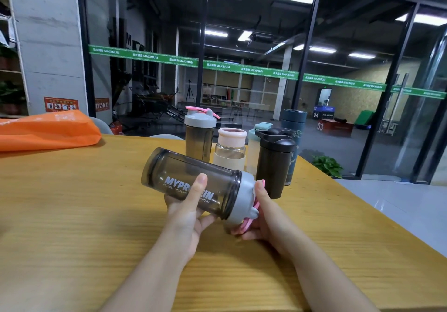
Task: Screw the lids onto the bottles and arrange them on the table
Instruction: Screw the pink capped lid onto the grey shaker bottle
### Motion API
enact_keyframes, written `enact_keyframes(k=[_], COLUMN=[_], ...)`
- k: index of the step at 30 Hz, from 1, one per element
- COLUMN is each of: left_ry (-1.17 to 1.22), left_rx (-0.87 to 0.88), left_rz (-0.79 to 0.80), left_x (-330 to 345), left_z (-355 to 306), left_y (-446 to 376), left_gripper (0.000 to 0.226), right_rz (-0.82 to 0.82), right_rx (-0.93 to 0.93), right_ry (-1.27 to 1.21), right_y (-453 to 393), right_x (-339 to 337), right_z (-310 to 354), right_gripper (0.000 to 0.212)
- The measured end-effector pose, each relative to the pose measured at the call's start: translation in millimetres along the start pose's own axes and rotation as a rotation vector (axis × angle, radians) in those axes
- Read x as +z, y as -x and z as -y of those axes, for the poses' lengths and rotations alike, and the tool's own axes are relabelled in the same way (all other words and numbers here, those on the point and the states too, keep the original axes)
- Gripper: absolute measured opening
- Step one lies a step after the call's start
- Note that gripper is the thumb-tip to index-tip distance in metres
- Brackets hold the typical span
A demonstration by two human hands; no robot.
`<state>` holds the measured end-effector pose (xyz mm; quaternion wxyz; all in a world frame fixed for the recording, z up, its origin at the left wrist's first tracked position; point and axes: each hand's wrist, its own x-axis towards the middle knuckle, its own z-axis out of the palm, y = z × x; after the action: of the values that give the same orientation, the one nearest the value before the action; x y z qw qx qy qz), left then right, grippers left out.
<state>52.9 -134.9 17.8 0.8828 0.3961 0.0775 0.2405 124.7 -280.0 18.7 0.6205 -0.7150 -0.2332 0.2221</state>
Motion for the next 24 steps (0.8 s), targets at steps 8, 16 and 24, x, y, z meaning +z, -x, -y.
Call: enact_keyframes(k=[8,16,24], left_ry=[0.096,0.034,0.034], left_rx=[-0.059,-0.079,-0.097], left_rz=[-0.126,-0.119,-0.119], left_x=[-4.0,-2.5,-4.4], left_z=[-6.2,-4.2,-4.2], left_y=[-1.7,0.0,-0.8], left_gripper=[0.078,0.08,0.079], right_rz=[-0.133,-0.141,-0.16], right_rx=[-0.483,-0.664,-0.735], right_ry=[0.244,0.67,0.792], right_y=[2.9,3.7,1.7], right_x=[-5.4,-0.4,1.4], right_z=[-6.0,-4.1,-6.0], right_gripper=[0.118,0.122,0.115])
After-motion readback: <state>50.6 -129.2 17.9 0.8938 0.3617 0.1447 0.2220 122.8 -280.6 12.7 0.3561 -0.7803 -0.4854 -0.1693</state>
